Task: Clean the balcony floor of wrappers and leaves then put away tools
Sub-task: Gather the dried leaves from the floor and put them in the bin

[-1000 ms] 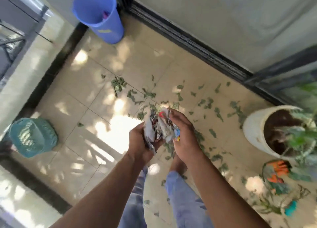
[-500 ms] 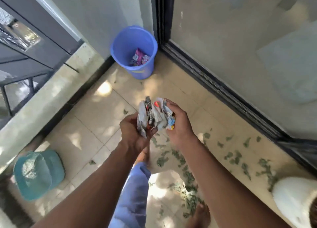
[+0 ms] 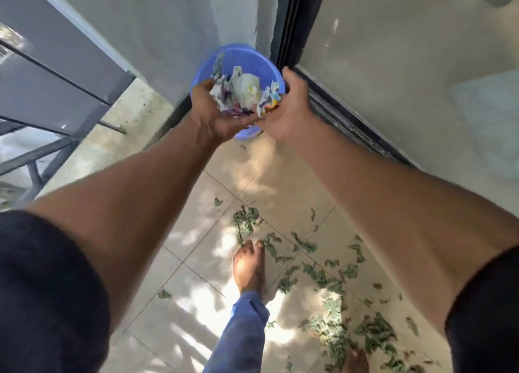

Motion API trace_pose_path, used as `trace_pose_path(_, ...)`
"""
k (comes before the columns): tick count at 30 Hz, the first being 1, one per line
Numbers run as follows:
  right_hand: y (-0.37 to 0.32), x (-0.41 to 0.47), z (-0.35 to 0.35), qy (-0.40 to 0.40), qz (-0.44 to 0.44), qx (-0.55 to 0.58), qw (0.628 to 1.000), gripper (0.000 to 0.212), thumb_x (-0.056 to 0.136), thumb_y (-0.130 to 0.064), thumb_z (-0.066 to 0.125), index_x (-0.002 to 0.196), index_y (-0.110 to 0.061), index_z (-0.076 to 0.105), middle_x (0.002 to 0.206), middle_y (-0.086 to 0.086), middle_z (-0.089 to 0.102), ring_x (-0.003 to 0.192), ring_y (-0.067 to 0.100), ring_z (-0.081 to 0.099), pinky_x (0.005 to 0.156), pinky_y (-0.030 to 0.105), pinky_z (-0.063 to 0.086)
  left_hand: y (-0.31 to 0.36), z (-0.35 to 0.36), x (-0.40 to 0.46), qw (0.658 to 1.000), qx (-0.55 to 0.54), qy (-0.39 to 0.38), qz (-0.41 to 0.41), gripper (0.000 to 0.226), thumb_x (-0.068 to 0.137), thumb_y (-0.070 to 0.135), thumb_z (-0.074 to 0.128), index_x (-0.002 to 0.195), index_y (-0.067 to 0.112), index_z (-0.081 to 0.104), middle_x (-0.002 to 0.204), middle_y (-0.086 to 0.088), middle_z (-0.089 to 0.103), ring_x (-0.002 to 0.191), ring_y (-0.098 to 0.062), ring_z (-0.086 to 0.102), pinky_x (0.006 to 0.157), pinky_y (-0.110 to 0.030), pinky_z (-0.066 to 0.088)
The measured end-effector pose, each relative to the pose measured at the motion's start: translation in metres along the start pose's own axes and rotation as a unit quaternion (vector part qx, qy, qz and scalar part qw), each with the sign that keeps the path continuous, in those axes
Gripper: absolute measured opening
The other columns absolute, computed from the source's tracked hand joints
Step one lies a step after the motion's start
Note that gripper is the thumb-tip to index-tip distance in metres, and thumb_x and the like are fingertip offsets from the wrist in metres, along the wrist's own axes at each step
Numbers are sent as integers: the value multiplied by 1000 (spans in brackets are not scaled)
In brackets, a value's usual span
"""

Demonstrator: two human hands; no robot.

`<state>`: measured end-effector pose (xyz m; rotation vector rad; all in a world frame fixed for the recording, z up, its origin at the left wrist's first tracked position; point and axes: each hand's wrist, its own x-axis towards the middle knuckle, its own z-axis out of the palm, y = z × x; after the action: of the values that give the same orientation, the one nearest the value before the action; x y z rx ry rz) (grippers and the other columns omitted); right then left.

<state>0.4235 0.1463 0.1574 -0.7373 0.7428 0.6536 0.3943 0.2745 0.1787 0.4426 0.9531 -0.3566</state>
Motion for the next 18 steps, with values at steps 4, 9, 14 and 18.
trace_pose_path(4,-7,4,1,46,-11,-45,998,67,93,-55,59,142,-9,56,136,19,63,116,37,67,88,44,58,5,-6,4,1000,-9,-4,6,58,102,41,45,133,-8,53,133,-35,57,130,-50,53,114,-58,38)
trace_pose_path(9,0,-8,-16,24,-11,-42,999,68,101,-52,50,154,-11,38,146,16,52,134,31,54,116,43,40,-13,-33,-2,996,50,38,56,40,105,37,48,119,0,49,136,-22,55,124,-48,57,106,-62,46)
trace_pose_path(14,18,-41,-41,25,-30,-136,990,51,104,-45,49,143,-12,51,139,11,63,124,29,63,110,45,46,-41,-66,-15,991,102,62,63,33,103,37,50,122,12,59,135,-17,64,118,-41,65,102,-56,52)
trace_pose_path(18,56,-89,-83,71,-45,-263,961,30,104,-25,57,129,-9,63,117,13,75,102,27,73,94,42,56,-80,-111,-46,983,160,87,31,44,104,35,47,138,10,58,130,-16,69,118,-39,66,105,-54,51)
